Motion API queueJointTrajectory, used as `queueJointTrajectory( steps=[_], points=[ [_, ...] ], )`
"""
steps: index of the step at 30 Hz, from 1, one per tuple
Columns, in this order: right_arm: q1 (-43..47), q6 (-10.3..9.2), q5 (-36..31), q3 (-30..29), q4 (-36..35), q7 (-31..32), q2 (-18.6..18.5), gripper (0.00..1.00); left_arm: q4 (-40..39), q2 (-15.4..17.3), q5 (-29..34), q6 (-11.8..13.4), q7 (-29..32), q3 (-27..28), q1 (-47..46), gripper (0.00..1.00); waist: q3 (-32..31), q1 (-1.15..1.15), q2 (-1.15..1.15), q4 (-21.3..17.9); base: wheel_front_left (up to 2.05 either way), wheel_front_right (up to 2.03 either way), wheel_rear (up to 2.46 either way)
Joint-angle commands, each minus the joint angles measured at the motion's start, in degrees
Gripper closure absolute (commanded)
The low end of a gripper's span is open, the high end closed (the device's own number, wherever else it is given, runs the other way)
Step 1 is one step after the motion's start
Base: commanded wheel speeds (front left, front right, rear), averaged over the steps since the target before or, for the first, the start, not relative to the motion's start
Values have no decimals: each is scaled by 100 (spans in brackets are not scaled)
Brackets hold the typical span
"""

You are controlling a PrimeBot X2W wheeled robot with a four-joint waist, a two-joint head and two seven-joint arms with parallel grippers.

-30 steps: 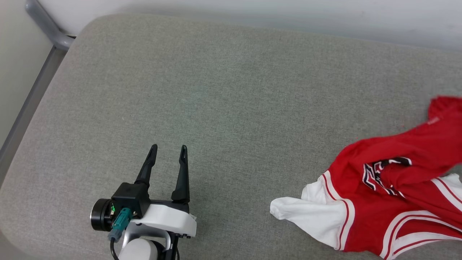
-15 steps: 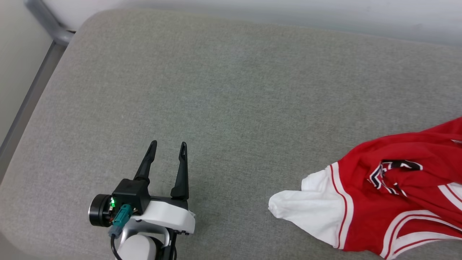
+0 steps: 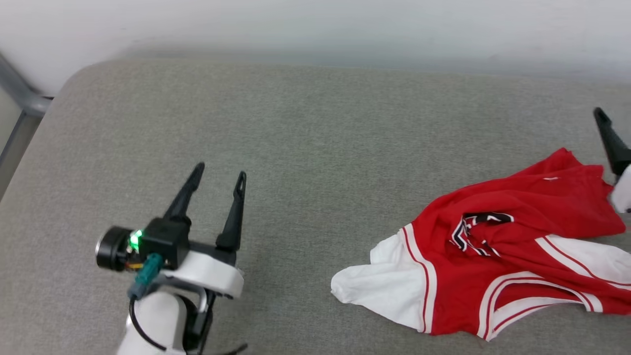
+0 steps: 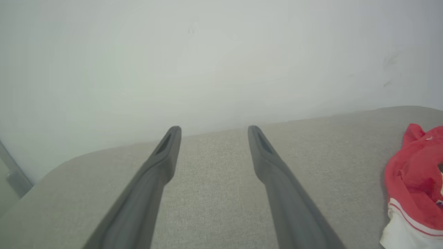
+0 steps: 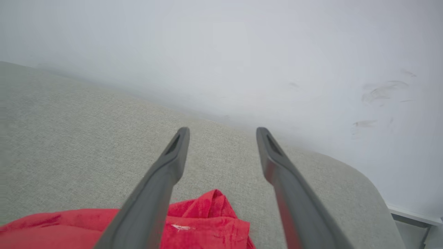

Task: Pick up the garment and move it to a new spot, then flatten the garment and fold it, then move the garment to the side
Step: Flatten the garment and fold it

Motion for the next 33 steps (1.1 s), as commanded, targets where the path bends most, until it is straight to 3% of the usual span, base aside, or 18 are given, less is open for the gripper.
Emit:
queueJointTrajectory(
  steps=[1, 6, 14, 21, 27, 32, 33],
  points=[
    [175, -6, -259, -277, -143, -99, 157, 0, 45, 127, 58, -77, -13, -30, -205, 0, -66, 0, 0, -109, 0, 0, 0],
    [1011, -6, -1229, -1647, -1151, -142, 706, 0, 314, 461, -44, -258, 30, -326, -729, 0, -110, 0, 0, -243, 0, 0, 0],
    [2723, -6, -2689, -3061, -3082, 108, 1756, 0, 412, 1244, -1275, -303, 1302, -1719, -1833, 0, -90, 0, 0, -387, 0, 0, 0],
    [3493, -5, -3064, -3411, -4294, 632, 2341, 0, 4, 1981, -2833, -305, 2824, -3271, -2852, 0, 7, 0, 0, -530, 0, 0, 0],
    [3673, -6, -3073, -3433, -4528, 731, 2461, 0, -302, 2467, -4077, -306, 4258, -4712, -3570, 0, 136, 0, 0, -675, 0, 0, 0],
    [3564, -5, -3063, -3384, -4524, 684, 2505, 0, -458, 2667, -4628, -306, 4992, -5789, -4053, 0, 313, 0, 0, -815, 0, 0, 0],
    [3564, -5, -3063, -3384, -4524, 684, 2505, 0, -458, 2667, -4628, -306, 4992, -5789, -4053, 0, 313, 0, 0, -815, 0, 0, 0]
  ],
)
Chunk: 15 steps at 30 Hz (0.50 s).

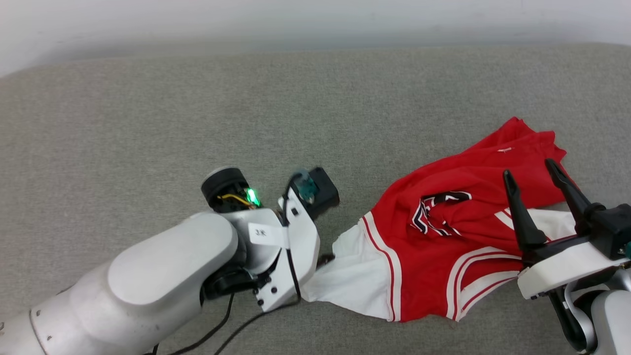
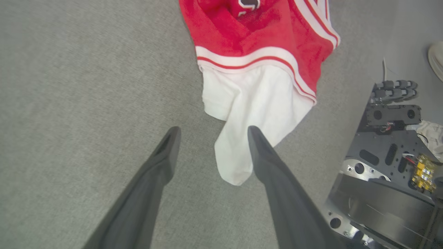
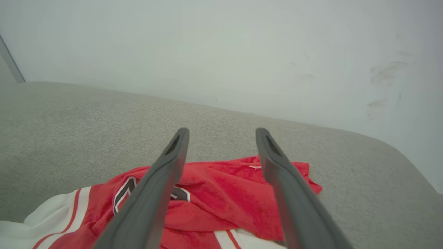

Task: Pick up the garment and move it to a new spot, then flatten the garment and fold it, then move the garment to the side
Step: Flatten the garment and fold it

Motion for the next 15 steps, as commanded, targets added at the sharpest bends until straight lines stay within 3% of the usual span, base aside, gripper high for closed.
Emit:
queueJointTrajectory(
  steps=[1, 6, 15],
  points=[
    [-44, -6, 11, 18, 0, -27, 34, 0, -9, 35, -76, -2, 98, -147, -106, 0, 93, 0, 0, -74, 0, 0, 0],
    [-230, -6, 10, 107, 68, -94, 70, 0, 138, -9, -288, -2, 496, -667, -314, 0, 319, 0, 0, -231, 0, 0, 0],
    [-541, -6, 1, 196, 306, -266, 123, 0, 628, -215, 49, -4, 1162, -782, 273, 0, 680, 0, 0, -414, 0, 0, 0]
  ],
)
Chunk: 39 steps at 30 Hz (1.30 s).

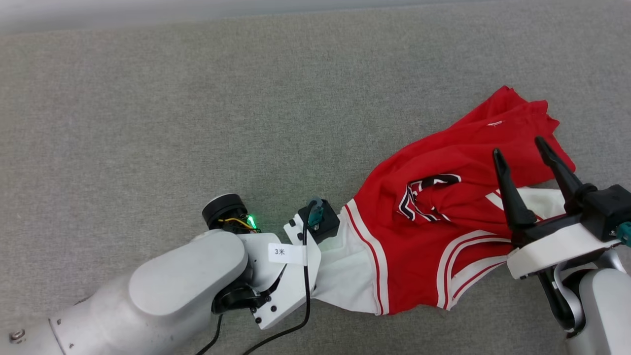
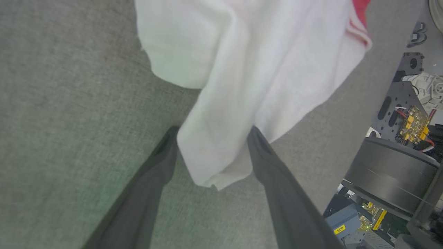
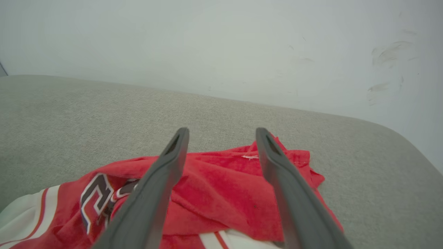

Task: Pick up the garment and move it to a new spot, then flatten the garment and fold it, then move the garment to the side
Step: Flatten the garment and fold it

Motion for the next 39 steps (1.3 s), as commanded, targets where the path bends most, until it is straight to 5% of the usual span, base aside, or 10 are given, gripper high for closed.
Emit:
queueJointTrajectory(
  steps=[1, 2, 3, 4, 5, 11, 18, 29, 38, 39],
  points=[
    [-90, -6, -26, 1, 23, -53, 32, 0, 146, -34, 62, -3, 42, -109, 289, 0, 80, 0, 0, -34, 0, 0, 0],
    [-117, -6, -35, 6, 51, -68, 41, 0, 200, -49, 112, -3, 94, -125, 373, 0, 102, 0, 0, -35, 0, 0, 0],
    [-140, -6, -46, 16, 75, -97, 49, 0, 187, -50, 235, -3, 216, -156, 456, 39, 118, 0, 0, -37, 0, 0, 0],
    [-155, -6, -53, 14, 100, -107, 44, 0, 182, -43, 289, -3, 207, -163, 505, 93, 132, 0, 0, -28, 0, 0, 0],
    [-162, -6, -62, -4, 126, -124, 34, 0, 171, -59, 327, -3, 173, -167, 544, 100, 136, 0, 0, -3, 0, 0, 0],
    [-76, -6, -72, -79, 281, -187, -21, 0, 59, -44, 187, -8, -724, -99, 288, 100, -52, 0, 0, 211, 0, 0, 0],
    [235, -6, -58, -311, 414, -226, -62, 0, 428, 556, -159, -1, -1979, 248, 213, 100, -424, 0, 0, 528, 0, 0, 0],
    [490, -6, -93, -559, 474, -111, -152, 0, 1033, 1529, -777, 431, -2543, 730, 953, 100, -599, 0, 0, 766, 0, 0, 0],
    [631, -6, -115, -650, 492, 95, -243, 0, 1781, 1462, -975, 591, -2826, 775, 1337, 98, -711, 0, 0, 797, 0, 0, 0],
    [637, -6, -100, -645, 489, 123, -247, 0, 1817, 1402, -945, 609, -2964, 796, 1361, 0, -747, 0, 0, 804, 0, 0, 0]
  ],
)
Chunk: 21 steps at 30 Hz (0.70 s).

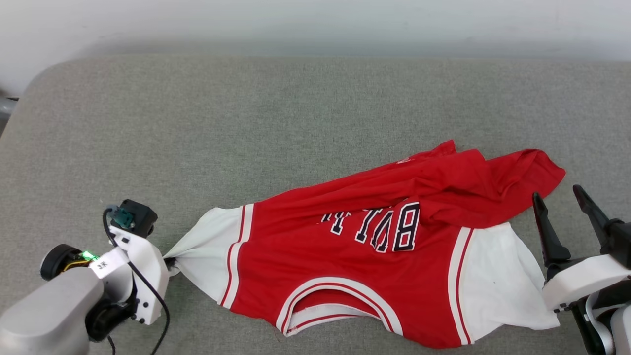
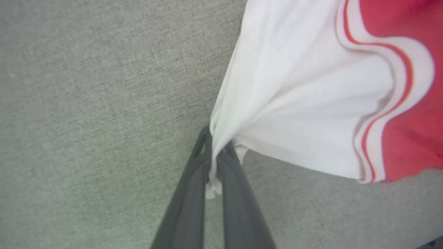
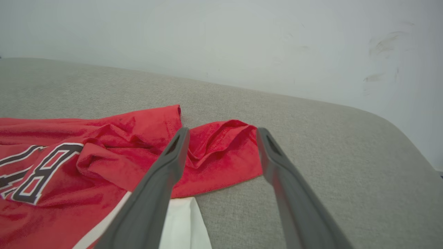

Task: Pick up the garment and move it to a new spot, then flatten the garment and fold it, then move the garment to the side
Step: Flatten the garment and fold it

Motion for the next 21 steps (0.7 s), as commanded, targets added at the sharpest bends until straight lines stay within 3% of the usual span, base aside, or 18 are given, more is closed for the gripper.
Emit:
queueJointTrajectory(
  steps=[1, 7, 12, 16, 21],
  points=[
    [76, -6, 50, 9, -12, 48, -40, 0, 71, -100, 37, 66, -209, 22, 147, 0, -85, 0, 0, 18, 0, 0, 0],
    [36, -7, 115, -127, -234, 179, -244, 0, -43, -252, 176, 413, -1325, 261, 431, 0, -414, 0, 0, 80, 0, 0, 0],
    [-124, -6, 240, -67, -610, 605, -661, 0, -510, -194, 304, 972, -2183, 478, 791, 0, -648, 0, 0, 138, 0, 0, 0],
    [-217, -7, 653, 440, -860, 1552, -1302, 0, -962, -145, 367, 1504, -2824, 700, 1106, 0, -754, 0, 0, 180, 0, 0, 0],
    [-304, -6, 1696, 1136, -1166, 3112, -2120, 0, -1440, -191, 571, 2076, -3200, 986, 1464, 0, -787, 0, 0, 232, 0, 0, 0]
  ],
)
